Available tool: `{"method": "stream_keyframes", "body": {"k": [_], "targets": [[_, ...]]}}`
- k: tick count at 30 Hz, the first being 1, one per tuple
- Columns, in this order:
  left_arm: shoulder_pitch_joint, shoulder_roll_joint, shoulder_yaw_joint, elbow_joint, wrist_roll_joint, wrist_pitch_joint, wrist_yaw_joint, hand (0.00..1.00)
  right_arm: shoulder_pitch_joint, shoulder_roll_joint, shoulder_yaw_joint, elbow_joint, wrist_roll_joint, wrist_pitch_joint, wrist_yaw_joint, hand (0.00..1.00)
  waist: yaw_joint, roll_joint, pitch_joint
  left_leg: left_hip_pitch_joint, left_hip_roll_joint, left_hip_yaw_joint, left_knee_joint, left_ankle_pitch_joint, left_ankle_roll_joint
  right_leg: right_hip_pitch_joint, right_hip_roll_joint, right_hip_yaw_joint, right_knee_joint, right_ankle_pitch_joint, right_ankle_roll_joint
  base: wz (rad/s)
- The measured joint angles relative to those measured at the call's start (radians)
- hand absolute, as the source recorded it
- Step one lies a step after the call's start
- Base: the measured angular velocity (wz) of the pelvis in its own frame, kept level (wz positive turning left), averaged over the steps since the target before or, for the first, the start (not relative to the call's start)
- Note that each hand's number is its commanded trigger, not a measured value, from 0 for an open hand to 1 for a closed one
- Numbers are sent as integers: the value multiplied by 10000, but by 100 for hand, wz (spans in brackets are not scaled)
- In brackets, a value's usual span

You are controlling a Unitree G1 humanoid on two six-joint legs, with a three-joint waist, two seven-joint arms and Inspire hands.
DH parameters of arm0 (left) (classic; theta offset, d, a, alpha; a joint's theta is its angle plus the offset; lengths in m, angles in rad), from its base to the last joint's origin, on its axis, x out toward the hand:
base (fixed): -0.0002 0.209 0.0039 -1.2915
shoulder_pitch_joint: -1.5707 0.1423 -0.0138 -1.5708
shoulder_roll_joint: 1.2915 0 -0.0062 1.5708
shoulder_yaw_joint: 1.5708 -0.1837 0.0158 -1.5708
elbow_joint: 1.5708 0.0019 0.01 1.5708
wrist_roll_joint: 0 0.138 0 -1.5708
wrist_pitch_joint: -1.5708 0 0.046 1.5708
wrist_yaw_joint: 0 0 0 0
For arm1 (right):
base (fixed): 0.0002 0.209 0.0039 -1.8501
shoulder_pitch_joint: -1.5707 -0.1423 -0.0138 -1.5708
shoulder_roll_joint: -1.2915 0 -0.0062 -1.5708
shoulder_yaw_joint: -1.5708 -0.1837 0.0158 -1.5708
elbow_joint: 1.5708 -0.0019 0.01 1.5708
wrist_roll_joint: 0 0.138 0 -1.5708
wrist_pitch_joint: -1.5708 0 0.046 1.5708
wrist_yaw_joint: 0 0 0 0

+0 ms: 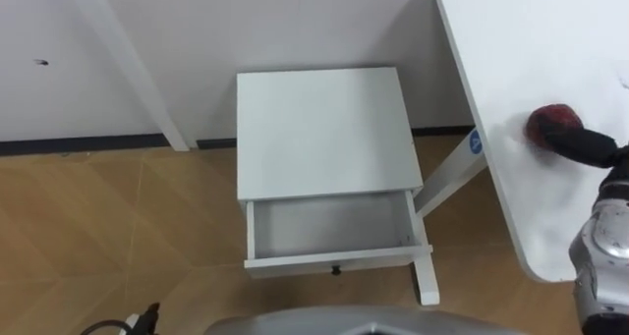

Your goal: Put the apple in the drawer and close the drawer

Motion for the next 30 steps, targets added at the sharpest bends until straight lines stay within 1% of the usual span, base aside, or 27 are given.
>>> {"method": "stream_keyframes", "body": {"k": [4,7,13,17,20,24,28,30], "targets": [[14,9,1,-14,26,0,-97,0,-20,-148,1,7,-2,0,381,0,105,26,2,-13,11,1,2,0,0,-4,2,-11,6,3,-3,0],[10,18,13,-17,141,0,-100,0,-176,-212,2,384,-214,2,659,0,171,37,1,-12,11,0,10,-1,0,6,2,-14,13,4,-4,0],[33,26,33,-28,500,2,-182,0,-201,-283,6,507,-565,153,1043,0,191,47,2,-46,12,-16,20,-1,-1,-8,2,-54,9,4,-4,0],[15,158,33,-30,500,9,-359,0,-411,-609,10,1075,-717,266,1244,0,196,-59,-7,-57,12,-51,31,-1,-1,0,1,-78,7,3,-4,0],[58,259,95,-114,501,17,-427,0,-417,-790,12,1140,-723,372,1437,0,198,-125,-9,-73,18,-53,42,-1,-1,-9,1,-83,4,4,-4,0],[54,285,386,-278,501,17,-586,0,-416,-831,22,1140,-714,439,1700,0,185,-166,-21,-88,19,-52,42,-2,-2,-2,1,-86,14,4,-4,0],[49,293,418,-297,511,17,-585,0,-417,-841,24,1140,-700,441,1919,0,187,-174,-21,-81,18,-54,41,-2,-2,-9,1,-95,17,4,-4,0],[54,292,417,-296,697,25,-585,0,-416,-842,23,1140,-710,447,1978,0,183,-190,-30,-87,18,-80,42,-2,-2,-19,1,-133,12,4,-4,2]]}}
